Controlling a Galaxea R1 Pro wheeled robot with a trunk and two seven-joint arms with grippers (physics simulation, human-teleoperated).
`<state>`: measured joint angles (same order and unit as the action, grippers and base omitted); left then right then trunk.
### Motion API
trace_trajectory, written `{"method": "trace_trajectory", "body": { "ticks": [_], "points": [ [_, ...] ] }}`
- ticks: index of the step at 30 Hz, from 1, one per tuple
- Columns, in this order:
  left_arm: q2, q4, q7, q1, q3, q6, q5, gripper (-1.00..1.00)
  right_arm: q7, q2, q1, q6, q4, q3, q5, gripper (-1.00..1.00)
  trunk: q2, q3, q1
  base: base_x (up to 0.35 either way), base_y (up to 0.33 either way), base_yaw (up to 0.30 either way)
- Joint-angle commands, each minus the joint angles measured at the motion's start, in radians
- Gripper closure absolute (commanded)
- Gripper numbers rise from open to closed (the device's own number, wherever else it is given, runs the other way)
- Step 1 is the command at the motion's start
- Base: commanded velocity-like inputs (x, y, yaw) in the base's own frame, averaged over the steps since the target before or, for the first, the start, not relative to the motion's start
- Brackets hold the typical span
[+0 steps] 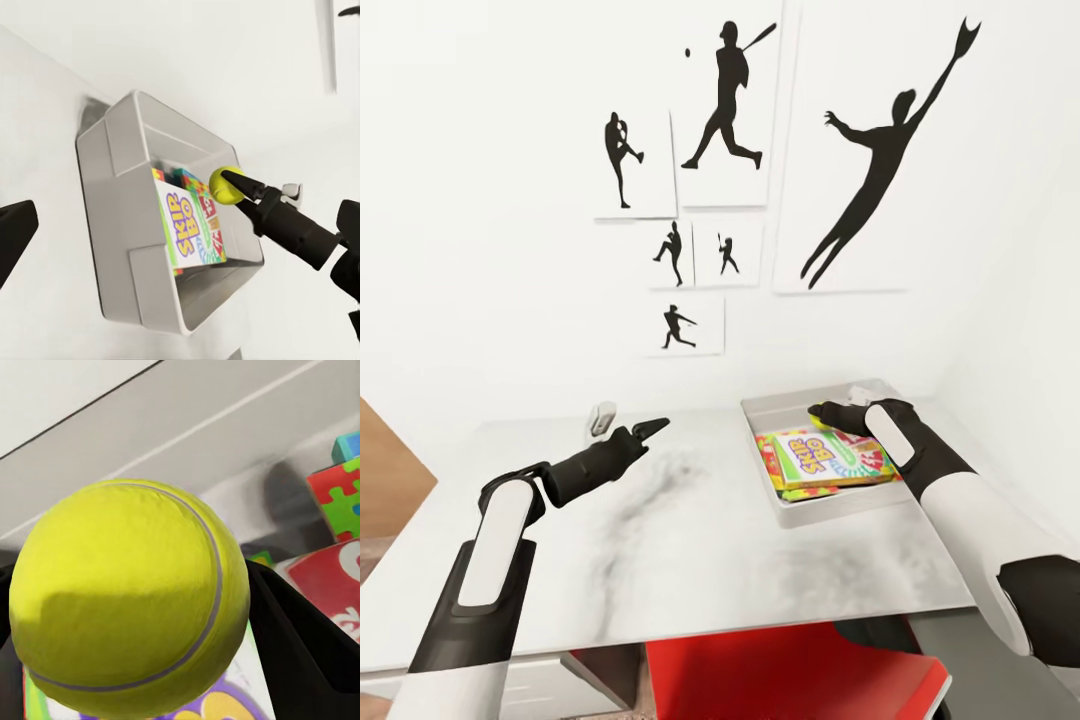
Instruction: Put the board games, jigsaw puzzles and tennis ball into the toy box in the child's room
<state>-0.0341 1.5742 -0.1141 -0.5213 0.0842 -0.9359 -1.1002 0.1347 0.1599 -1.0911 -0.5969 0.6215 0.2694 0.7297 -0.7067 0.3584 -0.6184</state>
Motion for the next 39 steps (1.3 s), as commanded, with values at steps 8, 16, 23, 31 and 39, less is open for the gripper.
{"method": "trace_trajectory", "body": {
  "ticks": [8,16,23,31,39],
  "points": [
    [-0.001,0.007,-0.010,-0.003,0.004,-0.009,-0.056,-1.00,0.008,-0.025,-0.005,0.041,-0.025,0.007,0.012,1.00,-0.001,0.014,0.000,0.000,0.000,0.000],
    [0.004,0.010,-0.011,-0.002,0.004,-0.009,-0.100,-1.00,0.004,-0.038,-0.006,0.054,-0.030,0.009,0.014,1.00,-0.001,0.027,0.000,0.000,0.000,0.000],
    [0.005,0.010,-0.012,-0.002,0.005,-0.009,-0.105,-1.00,-0.086,-0.057,-0.005,0.053,-0.031,0.013,0.011,1.00,-0.001,0.039,0.000,0.000,0.000,0.000],
    [0.006,0.011,-0.011,-0.002,0.006,-0.009,-0.105,-1.00,-0.109,-0.105,-0.005,0.054,-0.027,0.014,-0.049,1.00,-0.001,0.051,0.000,0.000,0.000,0.000],
    [0.006,0.012,-0.010,-0.002,0.006,-0.009,-0.107,-1.00,-0.111,-0.125,-0.005,0.055,-0.017,0.049,-0.059,1.00,-0.001,0.064,0.000,0.000,0.000,0.000]
  ]
}}
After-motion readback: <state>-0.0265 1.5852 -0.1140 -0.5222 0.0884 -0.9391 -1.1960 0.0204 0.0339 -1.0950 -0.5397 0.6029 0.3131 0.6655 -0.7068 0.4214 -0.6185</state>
